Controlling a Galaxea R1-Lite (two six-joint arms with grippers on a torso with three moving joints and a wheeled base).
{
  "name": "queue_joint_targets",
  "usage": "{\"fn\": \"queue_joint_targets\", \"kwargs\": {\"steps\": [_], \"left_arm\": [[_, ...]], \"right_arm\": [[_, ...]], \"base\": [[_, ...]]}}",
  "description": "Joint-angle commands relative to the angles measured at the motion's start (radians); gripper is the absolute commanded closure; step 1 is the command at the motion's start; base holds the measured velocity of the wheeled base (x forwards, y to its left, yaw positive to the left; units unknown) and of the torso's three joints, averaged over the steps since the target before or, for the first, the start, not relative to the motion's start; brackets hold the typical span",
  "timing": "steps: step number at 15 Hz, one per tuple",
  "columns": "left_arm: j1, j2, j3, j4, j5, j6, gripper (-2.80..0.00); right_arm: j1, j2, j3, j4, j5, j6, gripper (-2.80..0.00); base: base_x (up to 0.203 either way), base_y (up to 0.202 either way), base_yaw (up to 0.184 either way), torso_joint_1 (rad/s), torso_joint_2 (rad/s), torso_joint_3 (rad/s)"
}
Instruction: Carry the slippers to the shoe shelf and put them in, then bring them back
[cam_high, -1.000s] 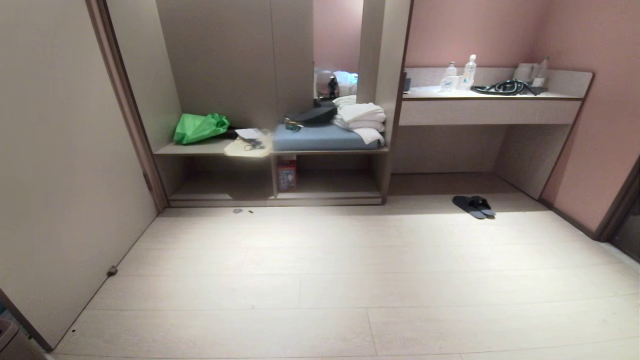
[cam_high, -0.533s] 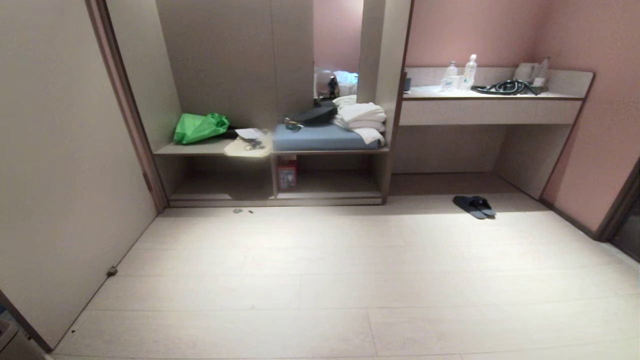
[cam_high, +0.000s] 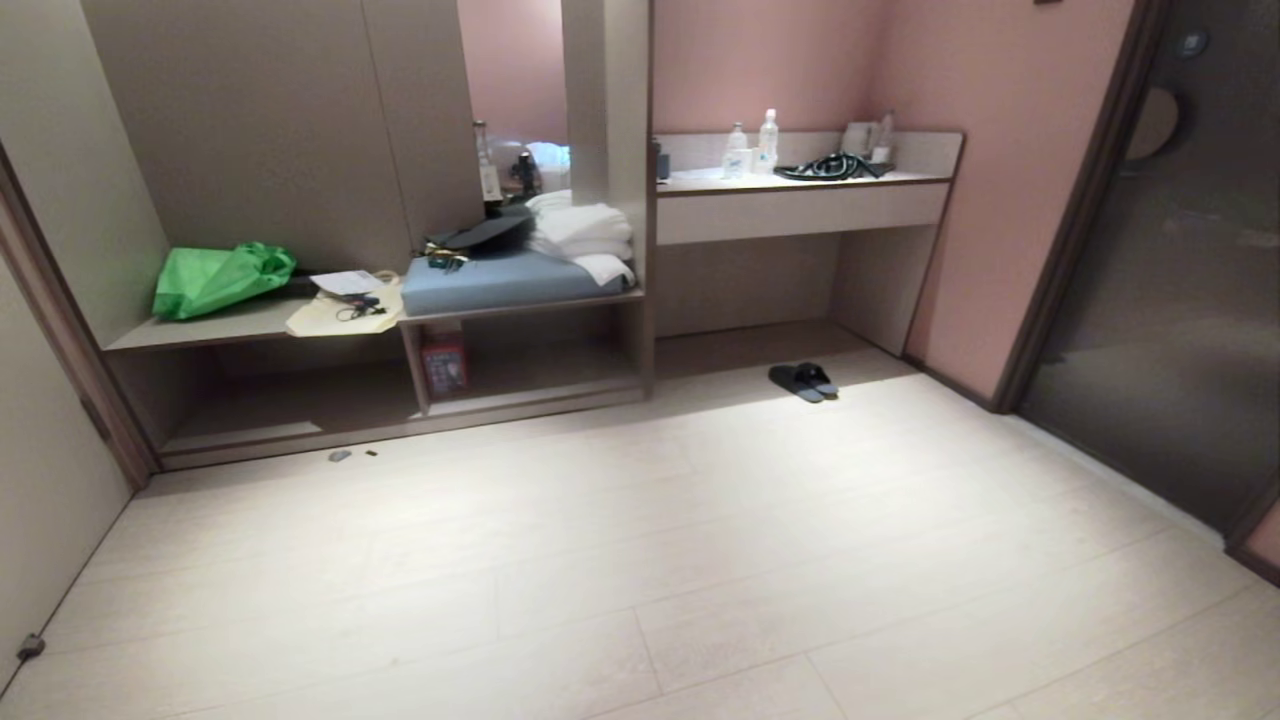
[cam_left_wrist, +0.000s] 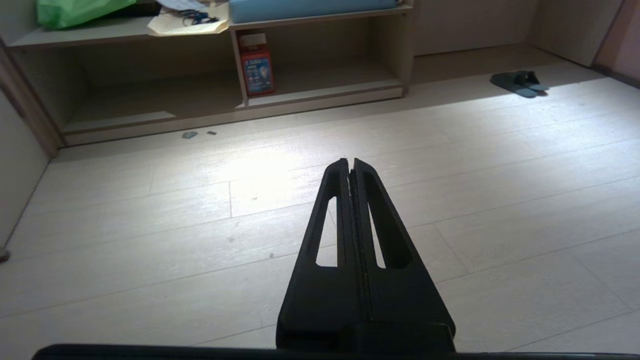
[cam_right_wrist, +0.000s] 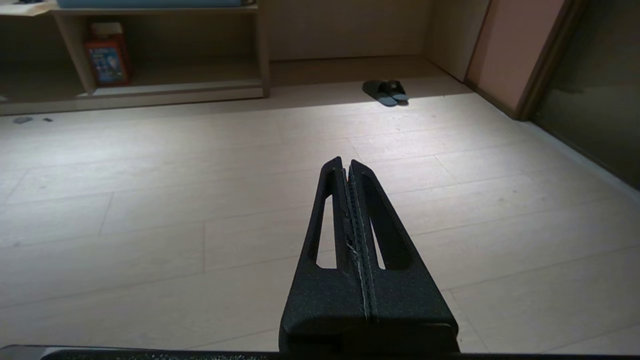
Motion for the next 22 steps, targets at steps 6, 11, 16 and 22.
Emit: {"fn": "queue_joint_targets", "kwargs": {"steps": [6, 11, 16, 22], "left_arm": [[0.0, 0.0, 0.0, 0.0, 0.0, 0.0, 0.0], [0.0, 0.001, 0.0, 0.0, 0.0, 0.0, 0.0], [0.0, 0.001, 0.0, 0.0, 0.0, -0.002, 0.0], [0.0, 0.001, 0.0, 0.0, 0.0, -0.002, 0.0]], "right_arm": [[0.0, 0.001, 0.002, 0.0, 0.001, 0.006, 0.0], [0.0, 0.001, 0.002, 0.0, 0.001, 0.006, 0.0], [0.0, 0.001, 0.002, 0.0, 0.001, 0.006, 0.0], [0.0, 0.001, 0.002, 0.0, -0.001, 0.007, 0.0]], "base": [[0.0, 0.0, 0.0, 0.0, 0.0, 0.0], [0.0, 0.0, 0.0, 0.0, 0.0, 0.0], [0.0, 0.0, 0.0, 0.0, 0.0, 0.0], [0.0, 0.0, 0.0, 0.0, 0.0, 0.0]]}}
